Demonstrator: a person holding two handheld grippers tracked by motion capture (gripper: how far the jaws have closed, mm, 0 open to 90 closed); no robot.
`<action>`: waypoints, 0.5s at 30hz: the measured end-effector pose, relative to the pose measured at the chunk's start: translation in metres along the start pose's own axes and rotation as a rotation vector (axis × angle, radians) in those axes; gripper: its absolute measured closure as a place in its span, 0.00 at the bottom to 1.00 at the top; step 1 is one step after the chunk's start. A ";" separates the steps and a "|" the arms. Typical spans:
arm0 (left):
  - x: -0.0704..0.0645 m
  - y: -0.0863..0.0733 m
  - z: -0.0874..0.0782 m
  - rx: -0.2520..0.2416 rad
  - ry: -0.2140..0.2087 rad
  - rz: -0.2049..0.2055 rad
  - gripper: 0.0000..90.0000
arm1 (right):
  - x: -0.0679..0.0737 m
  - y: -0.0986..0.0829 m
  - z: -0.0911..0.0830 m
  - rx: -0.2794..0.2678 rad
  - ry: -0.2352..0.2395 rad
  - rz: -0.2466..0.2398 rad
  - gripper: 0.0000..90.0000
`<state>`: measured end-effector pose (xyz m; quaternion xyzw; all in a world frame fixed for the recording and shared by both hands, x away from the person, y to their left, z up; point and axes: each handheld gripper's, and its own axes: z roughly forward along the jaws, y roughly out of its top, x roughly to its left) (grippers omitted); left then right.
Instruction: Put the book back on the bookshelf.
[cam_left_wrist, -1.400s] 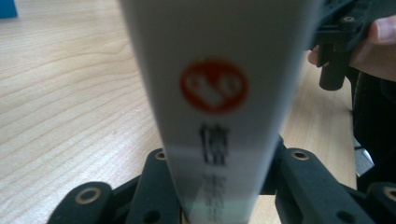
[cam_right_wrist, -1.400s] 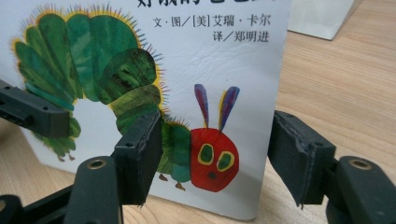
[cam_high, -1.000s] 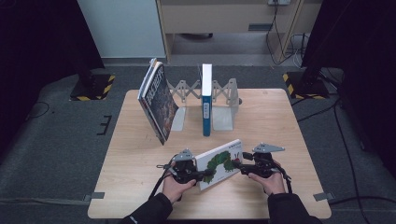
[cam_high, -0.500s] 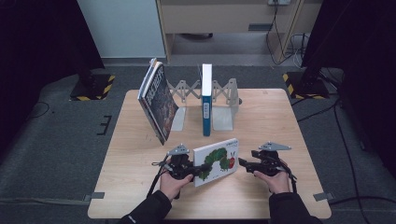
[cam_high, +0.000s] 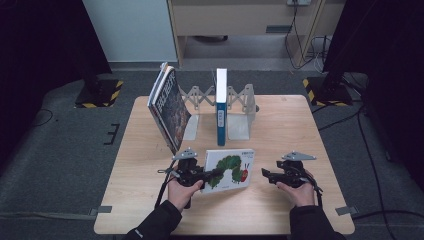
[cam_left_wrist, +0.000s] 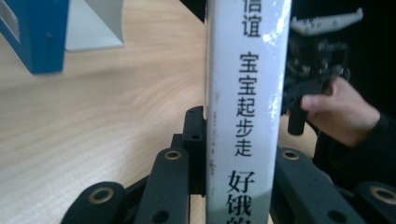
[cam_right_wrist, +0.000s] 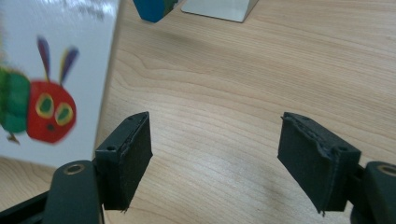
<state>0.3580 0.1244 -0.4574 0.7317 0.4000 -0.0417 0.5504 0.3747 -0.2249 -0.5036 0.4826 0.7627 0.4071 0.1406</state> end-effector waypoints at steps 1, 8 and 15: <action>0.000 0.003 -0.001 -0.008 0.005 0.004 0.83 | -0.001 0.000 0.000 0.003 -0.004 -0.009 0.29; -0.004 0.025 -0.006 -0.077 0.050 0.027 0.83 | -0.004 -0.003 0.001 0.035 -0.048 -0.039 0.27; -0.008 0.042 0.000 -0.130 0.095 0.055 0.83 | -0.007 -0.006 0.003 0.083 -0.079 -0.051 0.25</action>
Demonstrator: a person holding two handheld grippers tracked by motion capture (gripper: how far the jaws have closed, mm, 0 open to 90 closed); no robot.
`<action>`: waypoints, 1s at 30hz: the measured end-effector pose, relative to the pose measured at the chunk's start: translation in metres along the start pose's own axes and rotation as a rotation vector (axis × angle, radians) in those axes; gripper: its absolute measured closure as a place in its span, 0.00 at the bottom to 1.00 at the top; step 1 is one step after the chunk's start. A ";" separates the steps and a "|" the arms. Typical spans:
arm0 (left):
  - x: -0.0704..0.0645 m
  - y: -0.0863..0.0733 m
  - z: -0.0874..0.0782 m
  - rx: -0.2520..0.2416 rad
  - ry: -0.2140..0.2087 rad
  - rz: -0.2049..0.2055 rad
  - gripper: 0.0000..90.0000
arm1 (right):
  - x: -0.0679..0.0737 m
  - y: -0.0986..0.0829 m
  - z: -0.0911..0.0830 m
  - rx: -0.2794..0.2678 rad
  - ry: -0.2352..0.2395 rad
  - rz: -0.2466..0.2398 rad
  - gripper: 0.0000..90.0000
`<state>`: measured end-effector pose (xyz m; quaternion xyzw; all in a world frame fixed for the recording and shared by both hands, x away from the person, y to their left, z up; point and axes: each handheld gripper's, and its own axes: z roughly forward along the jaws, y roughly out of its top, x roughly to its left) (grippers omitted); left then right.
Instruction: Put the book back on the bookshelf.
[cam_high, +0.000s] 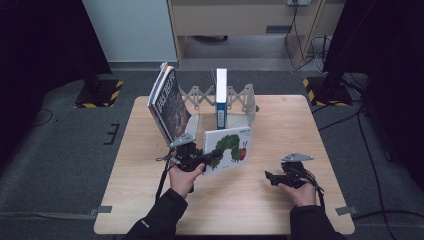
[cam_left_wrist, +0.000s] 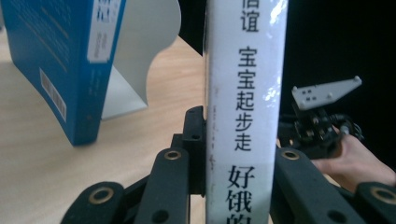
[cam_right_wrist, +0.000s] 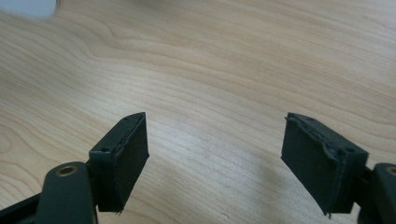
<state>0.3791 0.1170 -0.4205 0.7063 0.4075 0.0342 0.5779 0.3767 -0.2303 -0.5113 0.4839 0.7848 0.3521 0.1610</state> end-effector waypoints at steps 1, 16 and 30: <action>0.000 0.002 0.002 -0.007 0.007 0.005 0.83 | -0.001 0.000 0.001 0.008 -0.004 -0.005 0.24; 0.003 0.020 0.030 -0.081 0.110 0.039 0.83 | -0.006 -0.008 0.009 0.108 -0.023 -0.006 0.18; 0.001 0.028 0.058 -0.116 0.229 0.098 0.83 | -0.004 -0.011 0.011 0.097 -0.034 -0.037 0.15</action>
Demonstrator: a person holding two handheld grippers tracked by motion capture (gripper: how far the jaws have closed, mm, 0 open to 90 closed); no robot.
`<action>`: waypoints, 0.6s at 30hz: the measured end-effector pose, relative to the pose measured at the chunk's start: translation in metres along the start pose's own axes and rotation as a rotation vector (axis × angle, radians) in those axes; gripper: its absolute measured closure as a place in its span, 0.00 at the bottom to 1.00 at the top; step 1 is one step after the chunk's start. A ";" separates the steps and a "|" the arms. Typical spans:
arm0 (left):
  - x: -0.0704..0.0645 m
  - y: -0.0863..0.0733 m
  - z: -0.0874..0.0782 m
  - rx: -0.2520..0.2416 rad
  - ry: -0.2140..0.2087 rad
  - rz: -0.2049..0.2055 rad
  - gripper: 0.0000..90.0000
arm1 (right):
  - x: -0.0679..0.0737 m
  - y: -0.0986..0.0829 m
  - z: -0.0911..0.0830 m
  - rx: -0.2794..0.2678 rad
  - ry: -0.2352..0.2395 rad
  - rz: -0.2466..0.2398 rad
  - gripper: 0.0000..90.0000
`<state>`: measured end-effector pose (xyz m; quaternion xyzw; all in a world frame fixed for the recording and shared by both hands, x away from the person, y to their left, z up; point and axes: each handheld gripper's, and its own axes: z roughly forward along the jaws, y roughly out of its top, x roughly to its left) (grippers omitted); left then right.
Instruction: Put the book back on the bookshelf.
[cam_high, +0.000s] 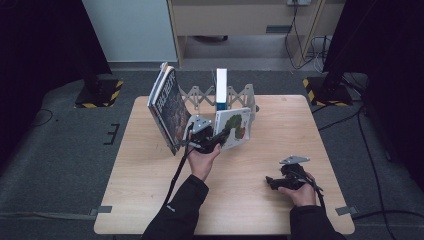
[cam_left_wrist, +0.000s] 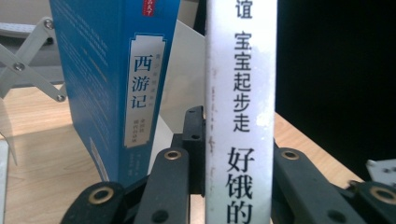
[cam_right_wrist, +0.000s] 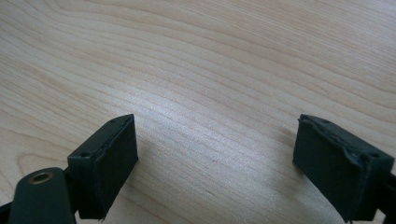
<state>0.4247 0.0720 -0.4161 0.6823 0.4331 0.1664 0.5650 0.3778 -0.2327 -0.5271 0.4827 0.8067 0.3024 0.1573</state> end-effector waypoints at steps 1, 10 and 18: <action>0.000 0.000 0.002 0.001 0.004 0.004 0.83 | 0.000 -0.001 0.000 -0.007 -0.004 -0.002 0.15; -0.004 -0.005 0.023 0.021 0.038 0.023 0.83 | 0.001 -0.002 0.001 -0.017 -0.008 -0.012 0.15; -0.006 -0.007 0.034 0.016 0.086 0.027 0.83 | 0.001 -0.002 0.002 -0.022 -0.011 -0.018 0.14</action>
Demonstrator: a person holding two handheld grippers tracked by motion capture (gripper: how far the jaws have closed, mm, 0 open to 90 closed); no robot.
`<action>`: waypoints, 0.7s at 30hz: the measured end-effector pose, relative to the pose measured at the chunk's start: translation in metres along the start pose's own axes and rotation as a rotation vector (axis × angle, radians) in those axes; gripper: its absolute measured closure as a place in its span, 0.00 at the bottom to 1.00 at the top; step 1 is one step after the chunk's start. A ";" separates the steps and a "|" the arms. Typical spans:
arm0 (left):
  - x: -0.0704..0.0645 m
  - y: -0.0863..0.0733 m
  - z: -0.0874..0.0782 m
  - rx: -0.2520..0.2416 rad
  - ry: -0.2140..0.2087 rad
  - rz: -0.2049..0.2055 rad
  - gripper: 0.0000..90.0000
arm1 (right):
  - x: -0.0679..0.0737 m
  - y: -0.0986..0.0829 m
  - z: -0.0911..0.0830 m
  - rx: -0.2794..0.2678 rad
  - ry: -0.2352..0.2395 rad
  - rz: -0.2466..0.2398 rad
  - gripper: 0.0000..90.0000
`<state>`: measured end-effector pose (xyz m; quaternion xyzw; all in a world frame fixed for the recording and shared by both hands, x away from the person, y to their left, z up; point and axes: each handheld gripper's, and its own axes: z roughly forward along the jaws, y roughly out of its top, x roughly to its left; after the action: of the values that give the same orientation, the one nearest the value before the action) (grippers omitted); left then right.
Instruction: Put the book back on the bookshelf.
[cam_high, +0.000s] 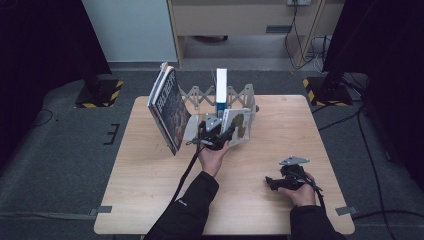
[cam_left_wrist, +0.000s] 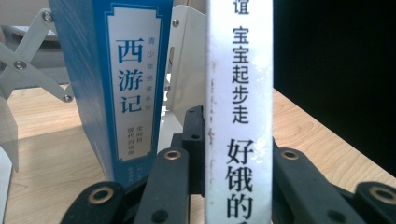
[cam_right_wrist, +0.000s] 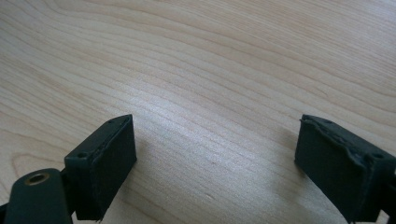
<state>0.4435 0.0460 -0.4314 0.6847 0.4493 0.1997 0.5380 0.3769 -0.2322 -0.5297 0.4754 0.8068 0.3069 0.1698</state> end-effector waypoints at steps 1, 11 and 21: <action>0.000 0.001 0.001 0.002 -0.002 -0.002 0.83 | 0.000 0.000 0.000 0.000 0.000 0.000 0.14; 0.001 0.001 0.011 -0.001 0.032 0.004 0.83 | 0.000 0.000 0.000 -0.001 0.000 -0.001 0.13; -0.003 0.002 0.022 -0.009 0.060 0.023 0.83 | 0.000 0.000 0.000 -0.002 -0.001 -0.004 0.13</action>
<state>0.4592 0.0310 -0.4359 0.6811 0.4565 0.2281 0.5250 0.3768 -0.2320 -0.5301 0.4738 0.8074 0.3072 0.1713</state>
